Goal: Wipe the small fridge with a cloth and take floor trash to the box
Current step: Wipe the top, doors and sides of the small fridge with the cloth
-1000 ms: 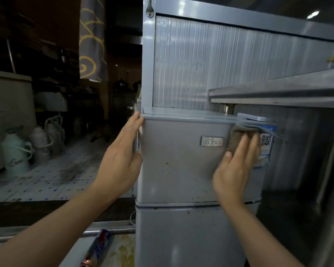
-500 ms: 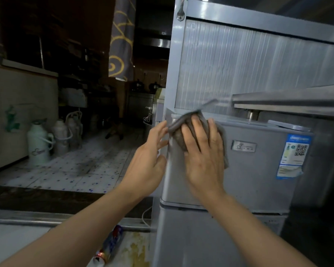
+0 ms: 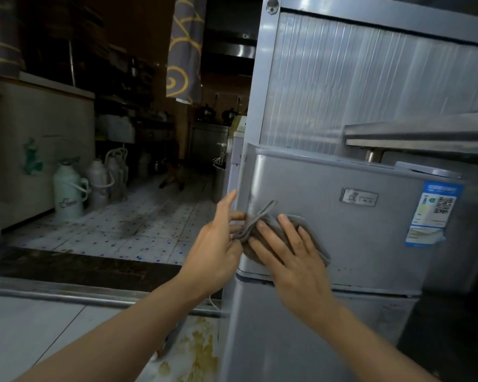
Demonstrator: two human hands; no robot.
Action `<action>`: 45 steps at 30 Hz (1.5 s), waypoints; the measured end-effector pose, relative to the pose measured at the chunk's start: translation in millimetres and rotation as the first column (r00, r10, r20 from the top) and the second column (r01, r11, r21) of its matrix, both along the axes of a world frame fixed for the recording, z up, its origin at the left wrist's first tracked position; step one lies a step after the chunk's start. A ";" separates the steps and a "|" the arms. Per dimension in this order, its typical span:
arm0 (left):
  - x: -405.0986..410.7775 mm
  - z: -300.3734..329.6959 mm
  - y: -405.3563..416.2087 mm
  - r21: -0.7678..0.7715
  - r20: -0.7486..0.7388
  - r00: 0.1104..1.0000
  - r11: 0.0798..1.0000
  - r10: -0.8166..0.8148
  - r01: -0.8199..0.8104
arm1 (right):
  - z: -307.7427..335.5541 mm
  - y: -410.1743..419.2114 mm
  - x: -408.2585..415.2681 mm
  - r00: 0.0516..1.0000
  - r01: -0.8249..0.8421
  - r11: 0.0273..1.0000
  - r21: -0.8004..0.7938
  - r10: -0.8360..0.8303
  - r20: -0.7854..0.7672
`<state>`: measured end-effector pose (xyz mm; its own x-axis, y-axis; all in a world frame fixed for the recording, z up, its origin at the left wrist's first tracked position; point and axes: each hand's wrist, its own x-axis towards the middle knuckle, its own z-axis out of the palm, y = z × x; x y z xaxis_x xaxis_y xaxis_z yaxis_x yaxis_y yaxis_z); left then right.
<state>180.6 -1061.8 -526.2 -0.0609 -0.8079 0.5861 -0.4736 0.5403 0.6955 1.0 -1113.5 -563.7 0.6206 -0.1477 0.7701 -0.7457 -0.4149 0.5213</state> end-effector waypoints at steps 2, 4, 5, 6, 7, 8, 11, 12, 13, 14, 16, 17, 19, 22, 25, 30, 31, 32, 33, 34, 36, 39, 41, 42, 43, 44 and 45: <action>-3.9 2.1 4.1 -0.009 0.032 0.999 1.000 0.016 -0.016 | 9.1 2.9 -8.3 0.999 -0.024 0.999 0.025 0.025 -0.034; -7.2 5.1 5.9 -0.036 0.089 0.995 0.999 0.038 -0.035 | 28.0 5.4 -12.2 0.999 -0.028 0.999 0.038 0.027 0.017; -8.7 5.7 6.7 -0.045 0.116 0.992 0.998 0.050 -0.045 | 39.9 4.8 -12.1 0.998 -0.021 0.999 0.028 0.019 0.064; -10.3 5.3 7.7 -0.050 0.140 0.988 0.997 0.066 -0.059 | 51.5 2.8 -11.3 0.993 -0.011 1.000 0.011 0.010 0.114; -11.9 4.3 8.5 -0.055 0.162 0.983 0.995 0.086 -0.078 | 61.1 -0.2 -10.2 0.987 -0.004 1.000 -0.009 0.006 0.162; -13.9 2.7 8.8 -0.064 0.178 0.978 0.993 0.111 -0.102 | 65.6 -3.0 -9.3 0.978 -0.005 1.000 -0.020 0.009 0.209; -20.5 -4.0 7.8 -0.110 0.194 0.965 0.981 0.179 -0.160 | 36.6 -5.7 -10.3 0.951 -0.017 1.000 0.011 0.013 0.310; -22.8 -6.1 7.0 -0.127 0.191 0.962 0.977 0.196 -0.174 | 14.8 -4.0 -12.4 0.955 0.001 0.999 0.041 -0.013 0.296; -25.5 -8.0 6.3 -0.142 0.188 0.960 0.972 0.210 -0.185 | -7.7 -0.8 -16.1 0.967 0.024 0.998 0.064 -0.039 0.251; -28.6 -9.9 5.5 -0.155 0.187 0.956 0.968 0.227 -0.199 | -25.5 3.2 -20.8 0.980 0.038 0.996 0.075 -0.051 0.190; -35.8 -12.9 4.0 -0.178 0.194 0.940 0.952 0.282 -0.249 | -34.4 5.5 -31.5 0.994 0.008 0.998 0.060 -0.014 0.107; -39.7 -14.1 3.0 -0.192 0.193 0.929 0.941 0.315 -0.279 | -27.6 3.0 -36.0 0.996 -0.011 0.999 0.045 0.007 0.087; -47.0 -16.2 0.6 -0.224 0.180 0.911 0.917 0.371 -0.330 | -4.3 -1.5 -41.1 0.996 -0.026 0.999 0.032 0.023 0.092; -53.6 -19.8 -3.7 -0.254 0.185 0.884 0.890 0.430 -0.379 | 18.3 -7.7 -50.0 0.967 -0.034 0.999 0.018 0.028 0.252; -56.4 -22.1 -6.8 -0.251 0.180 0.857 0.865 0.483 -0.435 | 6.6 -8.7 -68.7 0.912 -0.033 0.999 0.026 0.019 0.409; -60.6 -19.9 -14.1 -0.256 0.148 0.824 0.826 0.546 -0.502 | 0.7 -7.1 -112.9 0.763 0.089 0.986 0.144 -0.160 0.626; -60.8 -20.2 -15.3 -0.254 0.153 0.822 0.826 0.548 -0.504 | 8.5 -8.3 -120.2 0.717 0.128 0.980 0.152 -0.197 0.668; -60.4 -20.8 -16.4 -0.253 0.154 0.824 0.828 0.545 -0.501 | 17.7 -10.3 -126.6 0.675 0.161 0.976 0.147 -0.217 0.705; -59.4 -21.4 -17.3 -0.252 0.152 0.828 0.831 0.540 -0.496 | 26.2 -12.9 -131.9 0.640 0.182 0.974 0.134 -0.221 0.736; -58.4 -22.3 -17.9 -0.251 0.149 0.833 0.835 0.533 -0.489 | 32.8 -15.7 -136.0 0.615 0.186 0.975 0.120 -0.211 0.760; -56.9 -24.2 -18.8 -0.256 0.144 0.843 0.842 0.519 -0.475 | 36.2 -21.2 -139.9 0.569 0.140 0.985 0.097 -0.160 0.806; -57.2 -27.1 -19.8 -0.263 0.117 0.855 0.846 0.505 -0.464 | 14.4 -25.4 -137.5 0.428 -0.001 0.996 0.086 -0.077 0.901; -59.0 -29.3 -19.3 -0.256 0.096 0.862 0.849 0.498 -0.462 | -13.5 -23.9 -137.0 0.311 -0.069 0.990 0.119 -0.092 0.946; -60.0 -29.9 -18.9 -0.254 0.088 0.863 0.849 0.497 -0.463 | -27.2 -22.3 -138.0 0.274 -0.093 0.986 0.140 -0.110 0.955; -60.9 -30.2 -18.7 -0.251 0.083 0.864 0.849 0.497 -0.465 | -39.4 -20.7 -139.7 0.258 -0.108 0.980 0.166 -0.134 0.957; -61.8 -30.9 -18.4 -0.249 0.080 0.864 0.849 0.498 -0.466 | -49.4 -18.9 -141.3 0.252 -0.116 0.973 0.197 -0.163 0.954; -62.6 -32.2 -18.2 -0.244 0.078 0.864 0.850 0.497 -0.467 | -56.9 -16.8 -141.8 0.249 -0.123 0.967 0.224 -0.188 0.950</action>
